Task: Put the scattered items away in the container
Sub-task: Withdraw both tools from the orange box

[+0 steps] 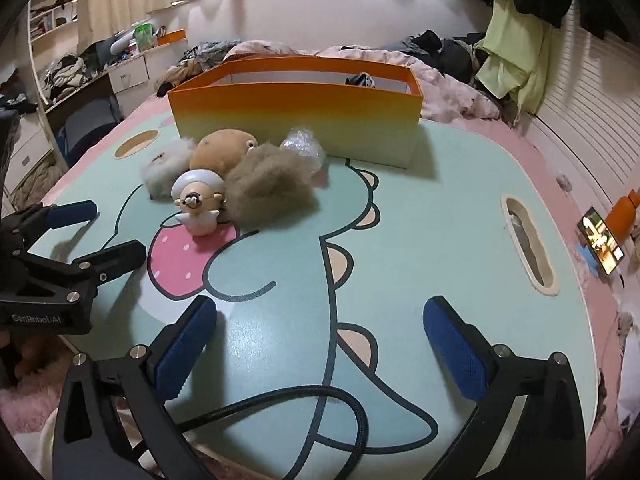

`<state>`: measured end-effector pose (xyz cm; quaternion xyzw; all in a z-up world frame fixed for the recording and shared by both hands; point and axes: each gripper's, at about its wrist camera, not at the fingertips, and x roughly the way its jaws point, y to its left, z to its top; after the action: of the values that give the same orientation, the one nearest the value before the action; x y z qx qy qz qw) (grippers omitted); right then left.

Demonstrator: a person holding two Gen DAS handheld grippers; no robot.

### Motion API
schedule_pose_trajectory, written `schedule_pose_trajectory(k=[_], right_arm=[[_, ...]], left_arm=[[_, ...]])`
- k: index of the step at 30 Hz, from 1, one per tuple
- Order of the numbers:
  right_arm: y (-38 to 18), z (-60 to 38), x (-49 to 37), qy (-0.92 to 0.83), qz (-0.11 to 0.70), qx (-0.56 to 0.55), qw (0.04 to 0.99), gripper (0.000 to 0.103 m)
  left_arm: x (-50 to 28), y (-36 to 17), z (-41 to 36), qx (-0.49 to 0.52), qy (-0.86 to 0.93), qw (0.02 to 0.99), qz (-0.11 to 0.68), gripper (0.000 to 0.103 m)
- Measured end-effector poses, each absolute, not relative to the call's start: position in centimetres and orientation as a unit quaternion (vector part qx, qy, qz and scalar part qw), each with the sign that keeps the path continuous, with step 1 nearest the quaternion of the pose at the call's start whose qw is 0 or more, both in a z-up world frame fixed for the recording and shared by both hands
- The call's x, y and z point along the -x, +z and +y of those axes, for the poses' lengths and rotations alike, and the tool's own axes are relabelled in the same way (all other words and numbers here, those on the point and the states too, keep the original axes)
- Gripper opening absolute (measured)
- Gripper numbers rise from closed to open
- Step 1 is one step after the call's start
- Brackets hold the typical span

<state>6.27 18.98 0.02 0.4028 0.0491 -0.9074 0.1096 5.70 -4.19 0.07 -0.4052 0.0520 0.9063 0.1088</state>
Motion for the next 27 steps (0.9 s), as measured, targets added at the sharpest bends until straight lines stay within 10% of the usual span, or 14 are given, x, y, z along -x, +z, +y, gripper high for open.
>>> schedule_pose_trajectory(k=[27], right_arm=[[0.2, 18.1, -6.0, -0.904, 0.055, -0.408, 0.118, 0.103]], left_arm=[[-5.8, 0.3, -5.0, 0.399, 0.911, 0.093, 0.042, 0.103]])
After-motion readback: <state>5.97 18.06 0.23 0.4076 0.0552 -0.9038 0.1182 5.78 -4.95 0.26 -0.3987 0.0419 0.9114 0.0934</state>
